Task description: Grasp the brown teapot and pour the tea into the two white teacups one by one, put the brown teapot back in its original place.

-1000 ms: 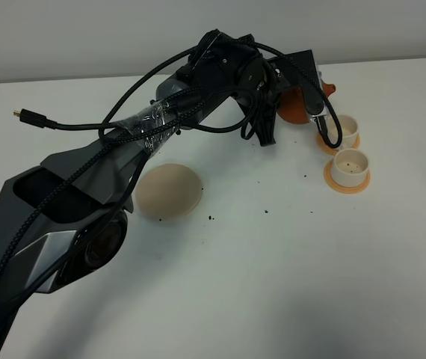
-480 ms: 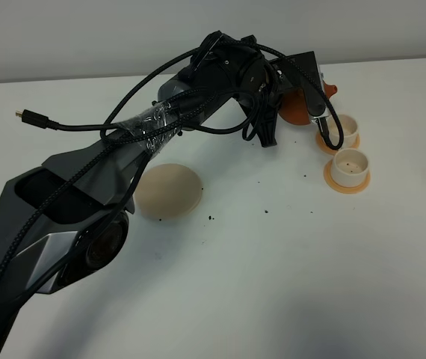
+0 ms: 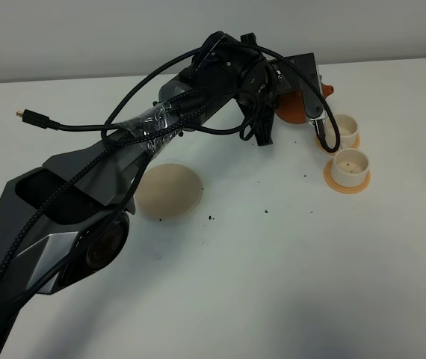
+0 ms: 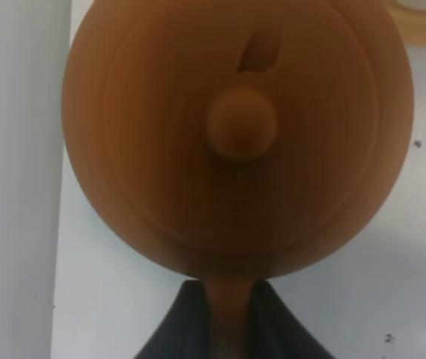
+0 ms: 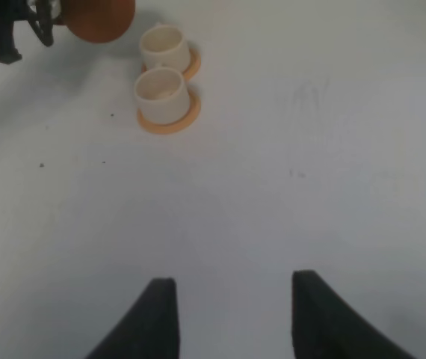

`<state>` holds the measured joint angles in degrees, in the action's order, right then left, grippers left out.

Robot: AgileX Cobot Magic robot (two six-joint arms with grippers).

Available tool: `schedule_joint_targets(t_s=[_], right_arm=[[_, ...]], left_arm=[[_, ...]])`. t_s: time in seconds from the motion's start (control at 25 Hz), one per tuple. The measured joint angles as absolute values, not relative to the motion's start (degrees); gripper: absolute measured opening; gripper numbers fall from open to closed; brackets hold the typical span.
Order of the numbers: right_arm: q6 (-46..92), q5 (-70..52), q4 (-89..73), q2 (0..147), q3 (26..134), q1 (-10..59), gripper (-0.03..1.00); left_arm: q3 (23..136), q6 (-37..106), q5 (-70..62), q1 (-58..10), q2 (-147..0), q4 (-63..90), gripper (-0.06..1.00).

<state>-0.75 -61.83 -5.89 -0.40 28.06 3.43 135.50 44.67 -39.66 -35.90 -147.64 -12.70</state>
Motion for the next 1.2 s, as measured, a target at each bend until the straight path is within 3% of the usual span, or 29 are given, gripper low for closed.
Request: schedule_joint_targets(t_s=[1.2], right_arm=[[-0.75, -61.83, -5.89, -0.40, 28.06, 3.43, 0.37]], left_arm=[[135.50, 44.67, -39.66, -35.90, -147.64, -12.66, 0.12]])
